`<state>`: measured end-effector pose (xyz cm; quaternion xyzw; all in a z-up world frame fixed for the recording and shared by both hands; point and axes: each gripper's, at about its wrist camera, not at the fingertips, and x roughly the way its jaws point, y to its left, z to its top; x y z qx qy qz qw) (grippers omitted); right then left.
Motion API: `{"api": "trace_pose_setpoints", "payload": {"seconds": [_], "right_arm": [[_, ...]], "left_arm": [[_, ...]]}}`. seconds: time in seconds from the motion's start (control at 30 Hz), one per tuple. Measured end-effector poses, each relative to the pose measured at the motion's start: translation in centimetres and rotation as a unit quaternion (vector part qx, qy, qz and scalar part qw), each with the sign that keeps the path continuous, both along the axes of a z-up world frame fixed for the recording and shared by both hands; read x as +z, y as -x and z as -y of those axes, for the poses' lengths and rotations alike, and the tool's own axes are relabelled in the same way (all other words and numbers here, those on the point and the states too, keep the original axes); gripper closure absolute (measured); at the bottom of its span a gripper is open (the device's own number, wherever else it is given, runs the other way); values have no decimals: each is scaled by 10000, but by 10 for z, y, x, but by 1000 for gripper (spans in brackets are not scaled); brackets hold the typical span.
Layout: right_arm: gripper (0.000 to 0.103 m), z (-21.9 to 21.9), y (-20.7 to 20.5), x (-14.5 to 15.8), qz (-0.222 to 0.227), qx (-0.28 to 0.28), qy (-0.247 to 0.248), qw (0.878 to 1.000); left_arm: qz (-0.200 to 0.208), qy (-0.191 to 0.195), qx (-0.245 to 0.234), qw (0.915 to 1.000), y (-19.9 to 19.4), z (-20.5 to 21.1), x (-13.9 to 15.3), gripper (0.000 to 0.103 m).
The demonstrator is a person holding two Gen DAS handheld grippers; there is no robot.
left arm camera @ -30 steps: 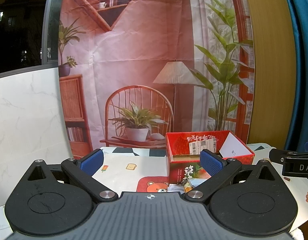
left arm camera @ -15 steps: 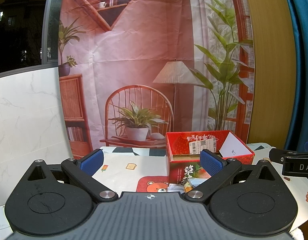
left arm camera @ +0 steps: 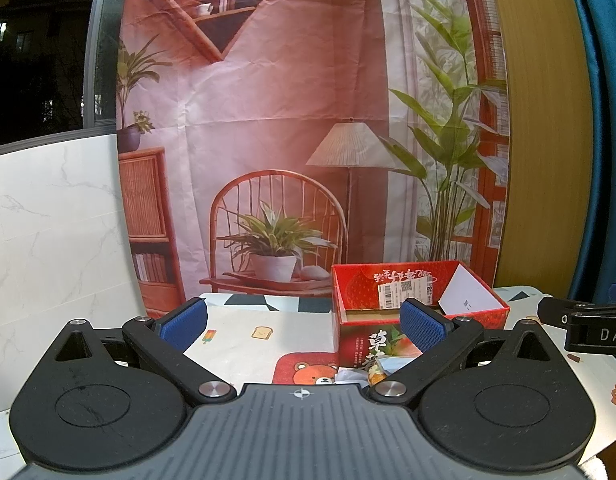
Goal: Organize soft objects
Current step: 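Move the left tool down toward the green tasseled plush on the pile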
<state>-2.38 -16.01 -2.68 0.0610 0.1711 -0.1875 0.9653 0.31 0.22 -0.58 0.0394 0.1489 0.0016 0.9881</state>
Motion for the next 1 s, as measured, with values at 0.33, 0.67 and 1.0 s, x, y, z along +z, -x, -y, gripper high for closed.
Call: {"api": "trace_pose_setpoints", "payload": {"seconds": [0.33,0.67,1.0], "right_arm": [[0,5,6,-31,412,375,-258,9981],[0,16,-8,-68,308,431,-415,9977],[0,13,-34,-136,-644,340,-465,9963]], "left_arm": [[-322,138,-86,9993,-11,-1,-23,0],[-1104,199,-159,9936,-50,-9,-79,0],[-1775,339,-418,9826,-77,-21,-136,2]]}}
